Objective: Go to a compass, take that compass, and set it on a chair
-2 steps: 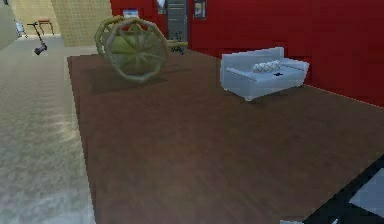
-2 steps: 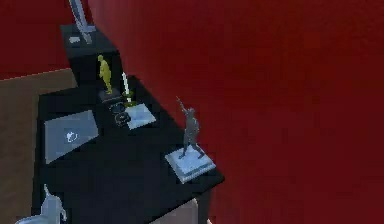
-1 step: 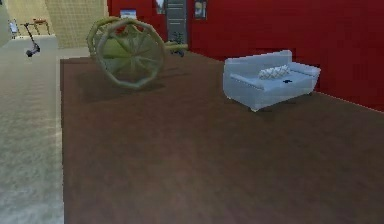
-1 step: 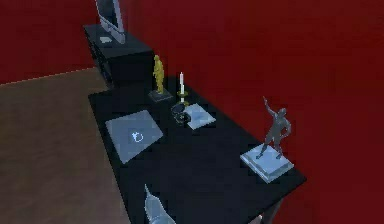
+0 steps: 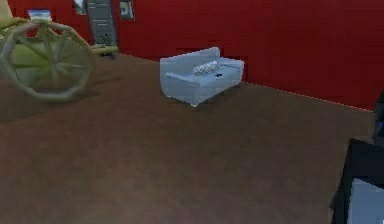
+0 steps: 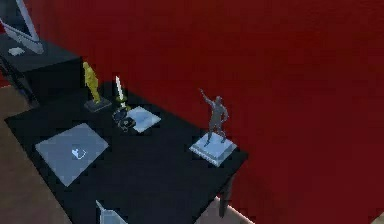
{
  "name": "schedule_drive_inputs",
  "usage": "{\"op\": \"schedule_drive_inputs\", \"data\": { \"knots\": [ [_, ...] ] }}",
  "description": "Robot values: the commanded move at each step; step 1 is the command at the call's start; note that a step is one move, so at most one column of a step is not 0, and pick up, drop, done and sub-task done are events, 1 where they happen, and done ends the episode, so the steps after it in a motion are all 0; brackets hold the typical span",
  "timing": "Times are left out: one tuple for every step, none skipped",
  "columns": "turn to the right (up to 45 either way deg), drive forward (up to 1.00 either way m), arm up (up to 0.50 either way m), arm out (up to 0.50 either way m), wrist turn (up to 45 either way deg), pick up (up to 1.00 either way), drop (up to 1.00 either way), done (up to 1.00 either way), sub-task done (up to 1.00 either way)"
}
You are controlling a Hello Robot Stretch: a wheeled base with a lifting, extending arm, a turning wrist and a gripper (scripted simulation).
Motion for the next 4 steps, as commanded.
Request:
{"op": "schedule_drive_inputs", "data": {
  "knots": [
    [0.0,0.25,0.0,0.0,0.0,0.0,0.0,0.0,0.0],
    [39.0,0.0,0.0,0.0,0.0,0.0,0.0,0.0,0.0],
    [0.0,1.0,0.0,0.0,0.0,0.0,0.0,0.0,0.0],
    [9.0,0.0,0.0,0.0,0.0,0.0,0.0,0.0,0.0]
  ]
}}
